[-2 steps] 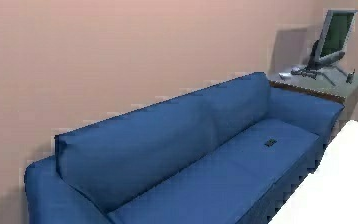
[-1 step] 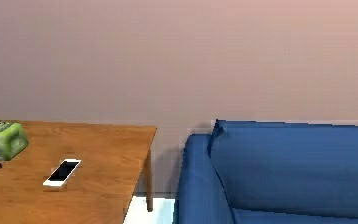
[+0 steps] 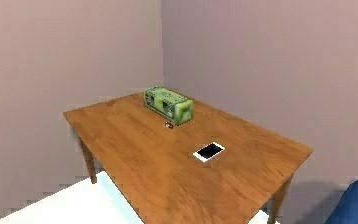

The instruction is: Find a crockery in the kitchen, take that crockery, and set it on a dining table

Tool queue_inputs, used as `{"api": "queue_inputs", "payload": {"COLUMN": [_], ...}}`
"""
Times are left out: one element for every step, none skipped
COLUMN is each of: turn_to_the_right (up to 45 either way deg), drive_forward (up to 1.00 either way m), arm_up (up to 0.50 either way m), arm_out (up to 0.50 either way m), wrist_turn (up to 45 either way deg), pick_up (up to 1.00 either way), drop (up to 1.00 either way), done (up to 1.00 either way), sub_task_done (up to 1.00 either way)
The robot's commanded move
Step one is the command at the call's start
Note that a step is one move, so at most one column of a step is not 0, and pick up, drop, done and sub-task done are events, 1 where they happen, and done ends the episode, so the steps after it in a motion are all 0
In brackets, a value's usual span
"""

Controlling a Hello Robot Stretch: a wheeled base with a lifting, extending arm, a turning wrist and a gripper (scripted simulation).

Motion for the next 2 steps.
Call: {"api": "queue_inputs", "payload": {"turn_to_the_right": [-3.0, 45.0], "drive_forward": [0.0, 0.0], "arm_up": [0.0, 0.0], "arm_out": [0.0, 0.0], "wrist_turn": [0.0, 0.0], "pick_up": [0.0, 0.0], "drop": [0.0, 0.0], "done": [0.0, 0.0], "sub_task_done": [0.0, 0.0]}}
